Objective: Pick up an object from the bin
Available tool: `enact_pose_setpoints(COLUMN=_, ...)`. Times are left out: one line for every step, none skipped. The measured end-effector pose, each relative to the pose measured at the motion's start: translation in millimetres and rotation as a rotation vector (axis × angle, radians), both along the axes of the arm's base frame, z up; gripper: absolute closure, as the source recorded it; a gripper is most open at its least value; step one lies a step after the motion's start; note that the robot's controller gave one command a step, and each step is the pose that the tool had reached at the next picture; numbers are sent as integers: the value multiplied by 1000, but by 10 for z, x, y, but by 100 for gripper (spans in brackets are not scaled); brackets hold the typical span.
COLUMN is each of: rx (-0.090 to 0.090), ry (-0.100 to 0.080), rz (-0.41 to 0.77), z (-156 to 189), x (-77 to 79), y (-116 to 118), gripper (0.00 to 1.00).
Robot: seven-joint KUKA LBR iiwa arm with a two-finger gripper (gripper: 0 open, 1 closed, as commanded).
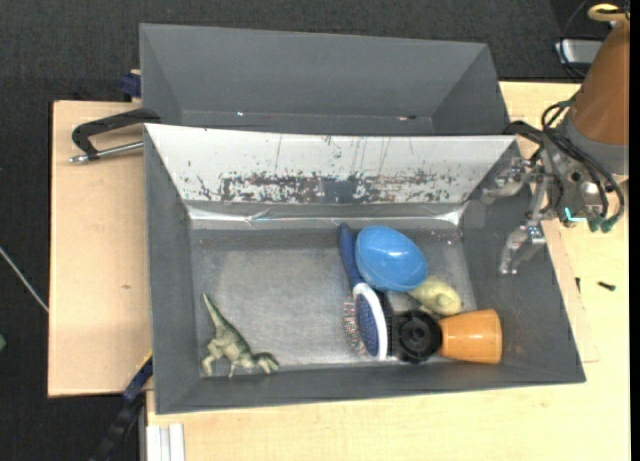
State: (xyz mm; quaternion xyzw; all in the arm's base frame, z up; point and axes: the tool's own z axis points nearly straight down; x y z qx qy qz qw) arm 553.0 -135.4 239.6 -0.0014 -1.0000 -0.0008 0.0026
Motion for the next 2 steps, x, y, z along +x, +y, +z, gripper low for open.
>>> enact_pose_setpoints(rx=3, ry=2, rz=-57, z=-1546, x=150, y=390, gripper=0)
enact_pose_setpoints(rx=-1, ry=-12, rz=-156, z=-1645, x=-131, y=831, gripper=0)
